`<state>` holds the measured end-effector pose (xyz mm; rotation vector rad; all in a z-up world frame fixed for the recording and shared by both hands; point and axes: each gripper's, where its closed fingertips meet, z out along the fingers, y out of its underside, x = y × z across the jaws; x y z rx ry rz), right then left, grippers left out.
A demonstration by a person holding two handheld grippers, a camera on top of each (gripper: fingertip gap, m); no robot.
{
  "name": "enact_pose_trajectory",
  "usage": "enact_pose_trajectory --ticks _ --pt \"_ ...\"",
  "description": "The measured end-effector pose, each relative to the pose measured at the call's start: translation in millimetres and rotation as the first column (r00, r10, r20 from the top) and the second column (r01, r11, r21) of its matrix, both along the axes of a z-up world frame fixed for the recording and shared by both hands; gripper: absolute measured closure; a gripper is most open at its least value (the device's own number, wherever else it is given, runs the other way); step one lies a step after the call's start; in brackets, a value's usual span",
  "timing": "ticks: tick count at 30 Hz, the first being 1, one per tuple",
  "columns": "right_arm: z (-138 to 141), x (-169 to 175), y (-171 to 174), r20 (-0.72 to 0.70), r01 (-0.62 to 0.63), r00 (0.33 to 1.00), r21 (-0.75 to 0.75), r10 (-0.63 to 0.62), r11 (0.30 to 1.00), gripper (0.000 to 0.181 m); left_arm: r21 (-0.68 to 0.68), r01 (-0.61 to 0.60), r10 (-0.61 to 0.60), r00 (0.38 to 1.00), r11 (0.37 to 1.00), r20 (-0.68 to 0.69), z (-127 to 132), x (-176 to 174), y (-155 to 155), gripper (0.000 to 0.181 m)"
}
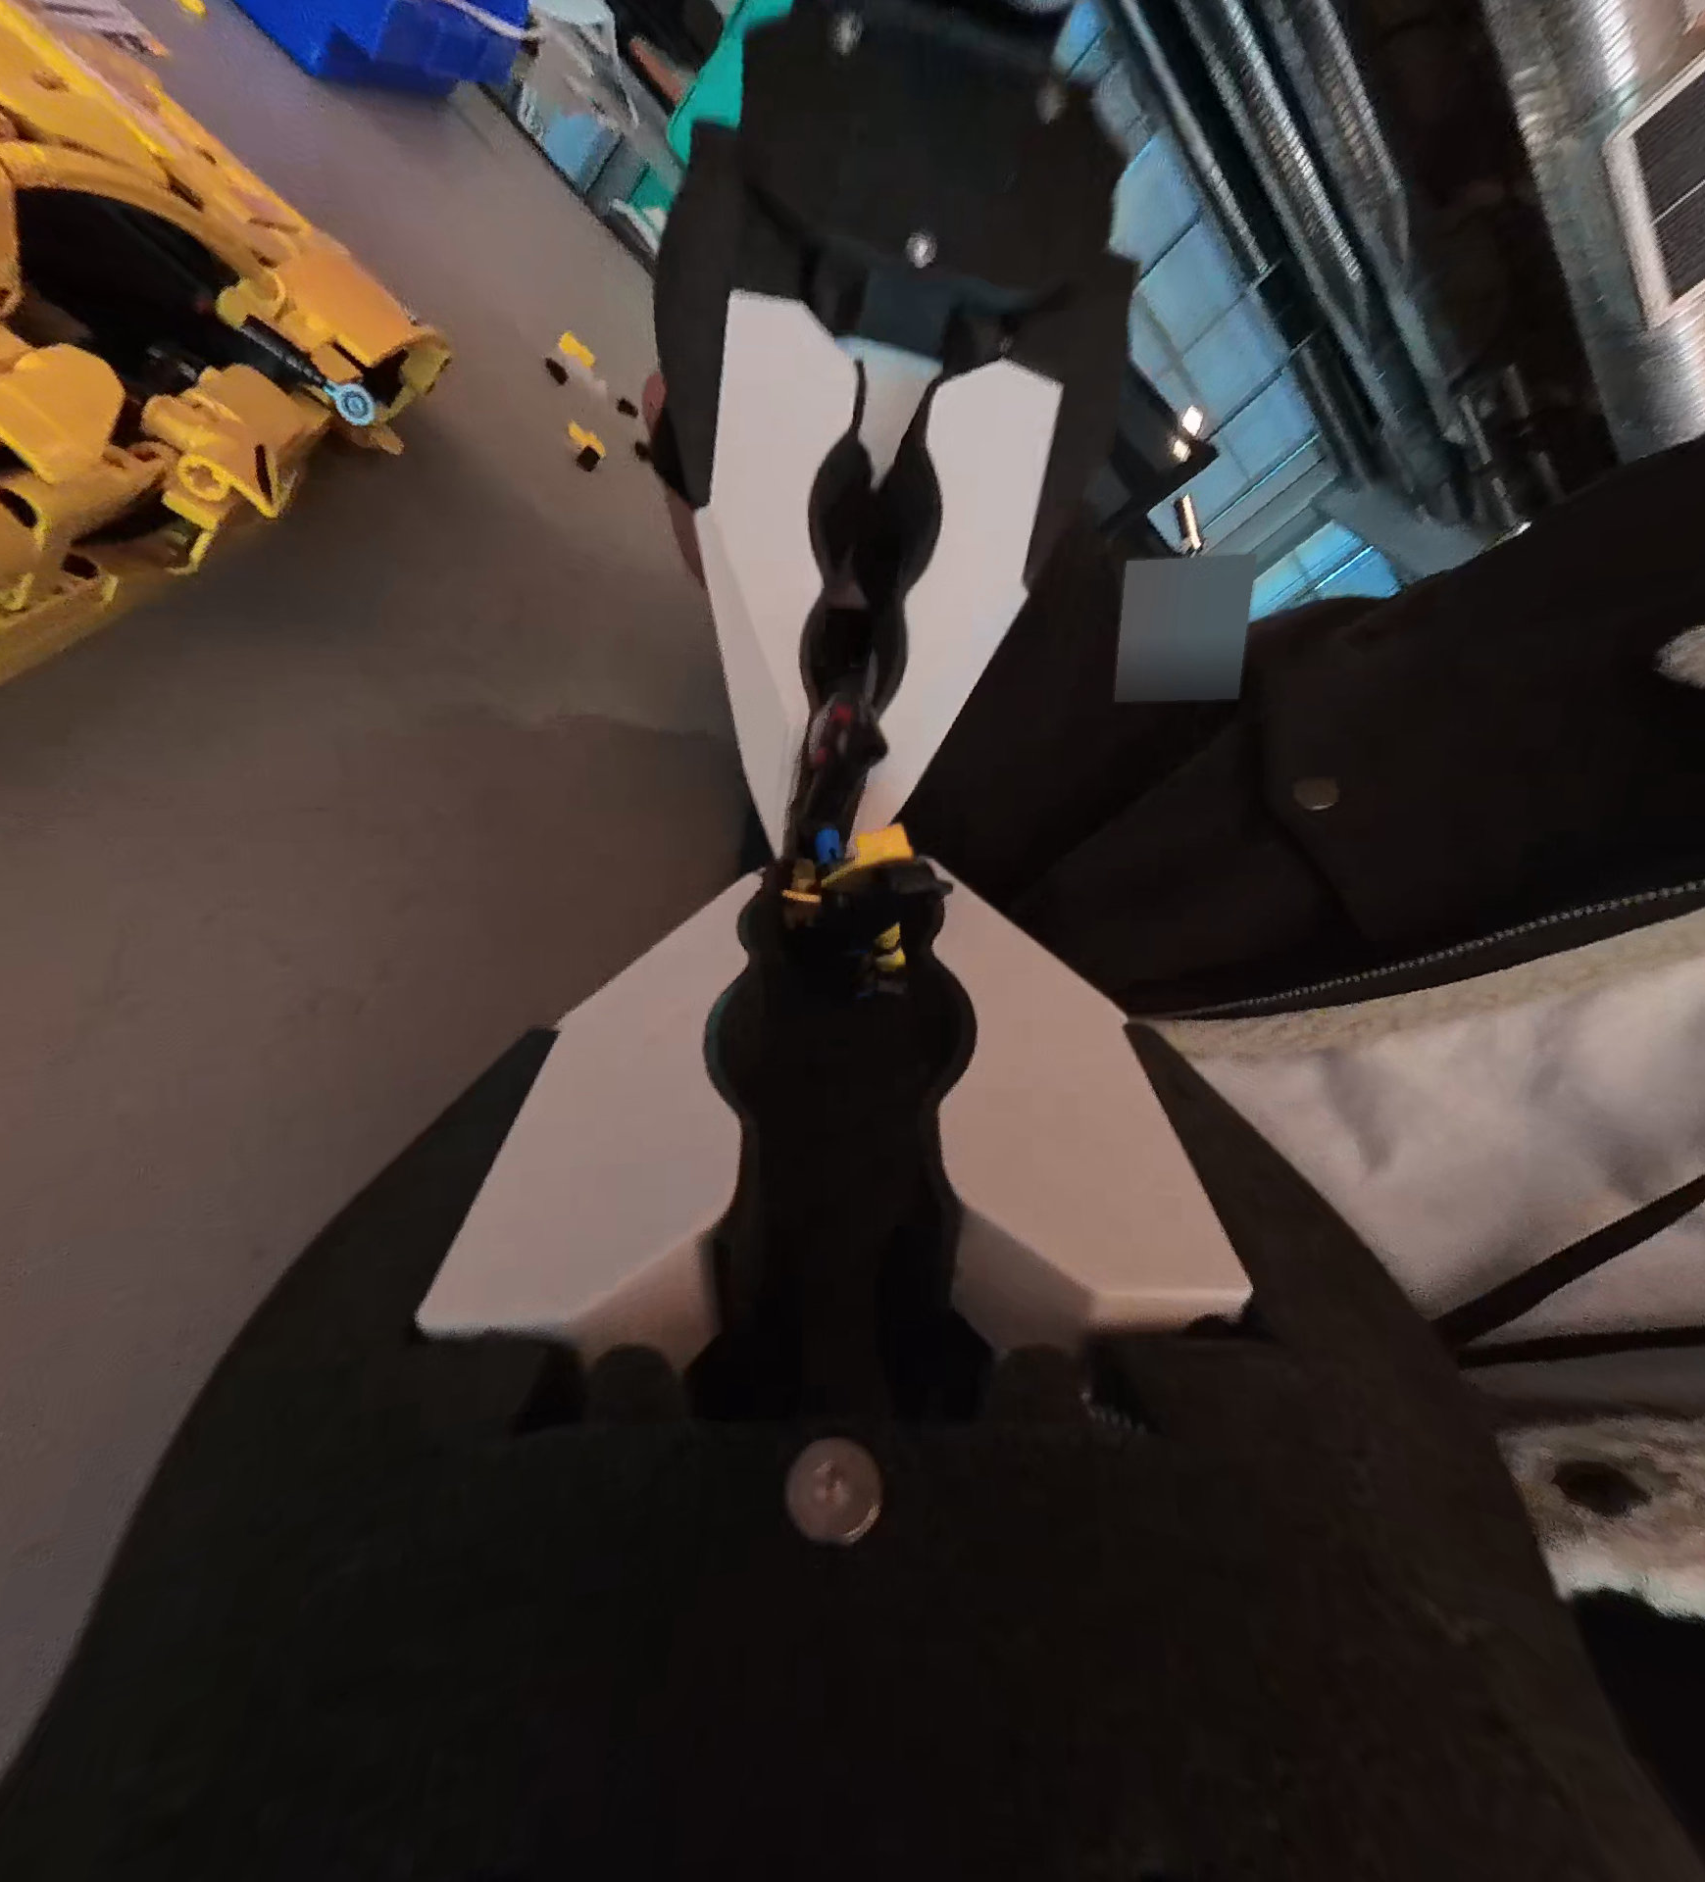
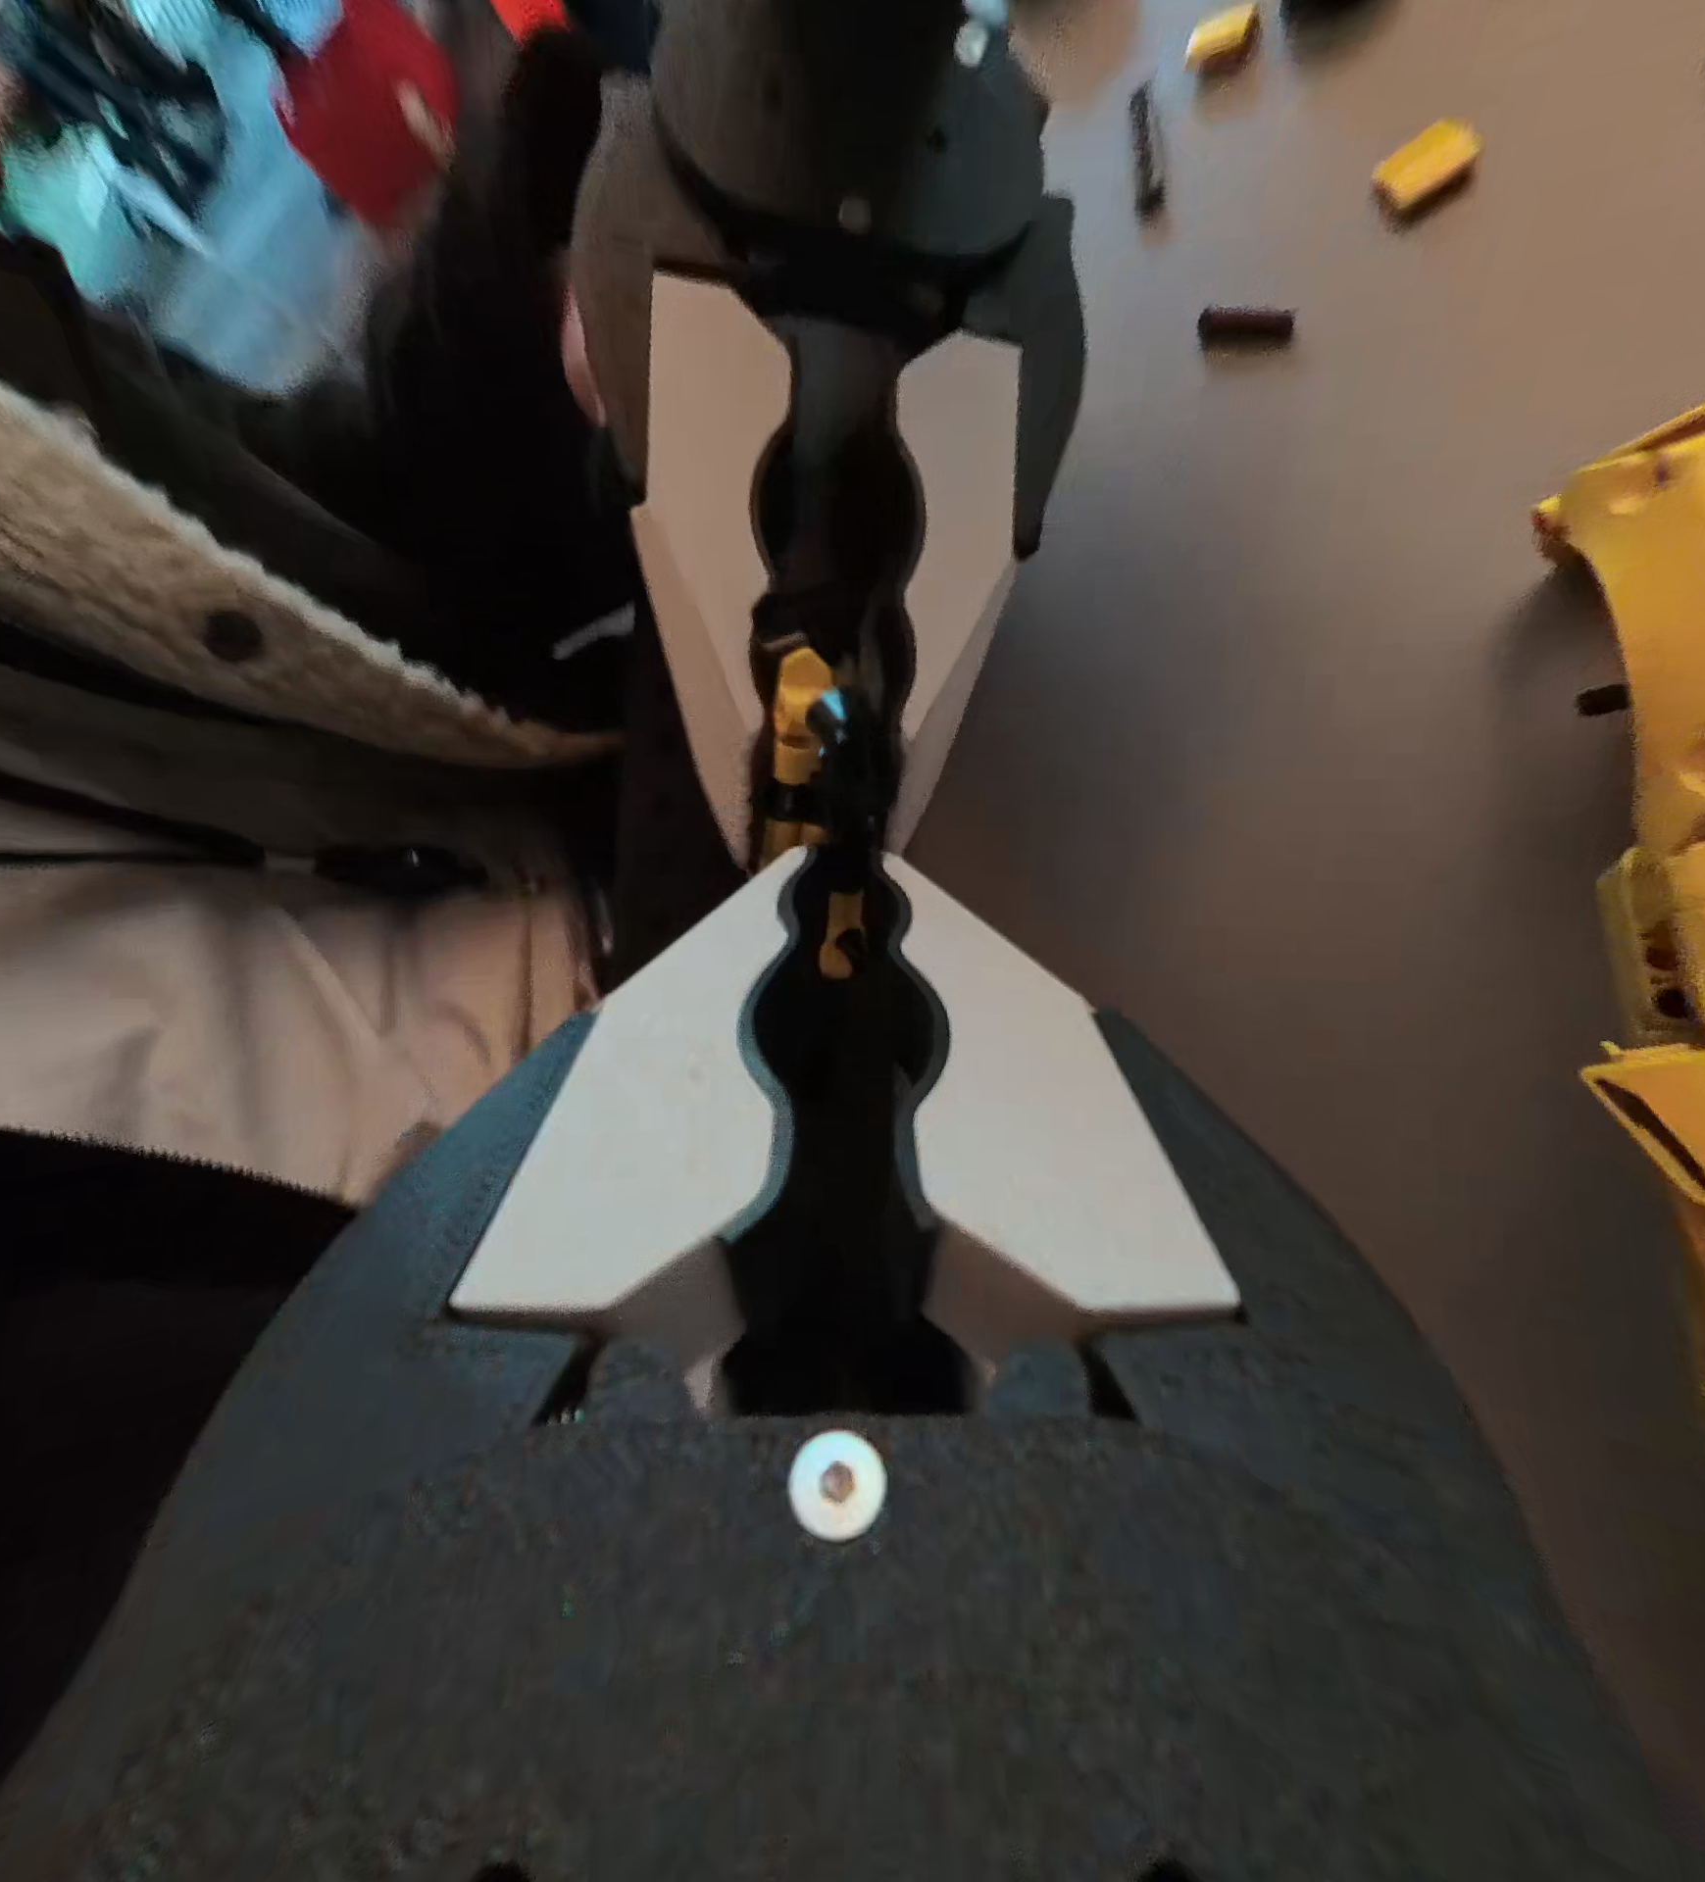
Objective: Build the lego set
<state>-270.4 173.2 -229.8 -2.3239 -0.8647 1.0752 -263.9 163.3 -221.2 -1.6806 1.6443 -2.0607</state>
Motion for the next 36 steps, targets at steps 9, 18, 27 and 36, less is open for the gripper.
enact_pose_trajectory --ticks 9,18,27,36 --pt "3 1 1 0.15 -0.12 0.979 -0.112 0.136 0.986 0.174 -0.011 -0.024 0.024 0.999 1.0 0.028 5 0 4 0.16" --pt "33 -3 5 -0.113 -0.07 0.991 -0.034 0.065 0.997 0.163 -0.098 -0.037 0.058 0.974 0.995 0.218 38 -11 11 0.159" --pt "29 1 -16 -0.283 0.006 0.959 -0.056 -0.021 0.998 0.143 -0.123 -0.085 0.114 0.961 0.989 0.251 44 -12 23 0.159" --pt "37 -16 2 -0.505 0.121 0.856 -0.01 -0.109 0.993 0.167 -0.227 -0.123 0.19 0.933 0.966 0.306 58 -14 37 0.151"
